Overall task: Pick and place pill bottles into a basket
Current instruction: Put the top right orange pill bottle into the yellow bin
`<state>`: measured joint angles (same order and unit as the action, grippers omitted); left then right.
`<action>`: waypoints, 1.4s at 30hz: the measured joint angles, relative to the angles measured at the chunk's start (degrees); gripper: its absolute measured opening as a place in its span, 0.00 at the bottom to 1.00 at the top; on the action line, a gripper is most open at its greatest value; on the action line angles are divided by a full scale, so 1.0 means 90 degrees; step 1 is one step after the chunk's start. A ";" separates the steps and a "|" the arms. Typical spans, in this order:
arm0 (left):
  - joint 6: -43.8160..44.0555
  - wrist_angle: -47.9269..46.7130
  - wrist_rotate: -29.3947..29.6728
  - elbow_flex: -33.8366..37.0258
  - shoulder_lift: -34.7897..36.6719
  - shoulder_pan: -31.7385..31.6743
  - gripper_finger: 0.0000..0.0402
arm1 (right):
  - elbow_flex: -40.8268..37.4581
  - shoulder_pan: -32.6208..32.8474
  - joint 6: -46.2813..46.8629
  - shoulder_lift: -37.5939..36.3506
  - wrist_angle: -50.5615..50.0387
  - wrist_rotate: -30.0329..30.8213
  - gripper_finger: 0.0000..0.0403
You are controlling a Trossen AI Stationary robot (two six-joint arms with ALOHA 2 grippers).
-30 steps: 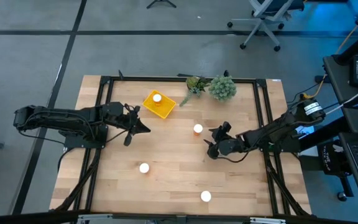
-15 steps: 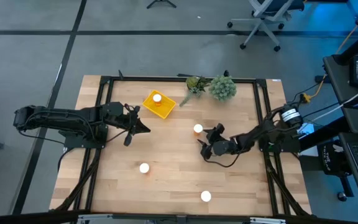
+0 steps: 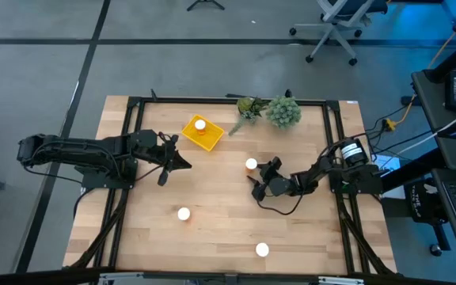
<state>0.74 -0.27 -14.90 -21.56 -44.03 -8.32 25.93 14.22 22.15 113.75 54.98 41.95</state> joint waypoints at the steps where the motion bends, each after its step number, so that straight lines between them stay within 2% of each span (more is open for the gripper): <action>1: -0.0001 0.0000 0.0000 0.0000 0.0000 0.0000 0.01 | 0.0000 -0.0014 -0.0002 0.0033 0.0076 -0.0002 0.71; 11: -0.0001 0.0000 0.0000 0.0000 0.0000 -0.0001 0.01 | 0.0000 -0.0199 -0.0411 0.0078 0.0434 0.0045 0.71; 18: -0.0001 0.0000 0.0001 0.0000 0.0000 -0.0001 0.02 | 0.0007 -0.0446 -0.0653 0.0078 0.0629 -0.0662 0.71; 25: -0.0001 0.0000 0.0002 0.0000 0.0000 -0.0002 0.01 | 0.0010 -0.0515 -0.0677 0.0078 0.0627 -0.0673 0.71; 29: -0.0001 0.0000 0.0002 0.0000 0.0000 -0.0002 0.01 | 0.0010 -0.0515 -0.0664 0.0078 0.0629 -0.0676 0.66; 38: -0.0001 0.0000 0.0002 0.0000 0.0000 -0.0002 0.01 | 0.0013 -0.0515 -0.0674 0.0078 0.0631 -0.0680 0.49; 42: -0.0001 0.0000 0.0001 0.0000 0.0000 -0.0001 0.01 | 0.0015 -0.0515 -0.0685 0.0078 0.0631 -0.0680 0.46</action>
<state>0.73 -0.27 -14.89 -21.56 -44.03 -8.33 26.06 9.58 15.99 114.45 60.66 35.83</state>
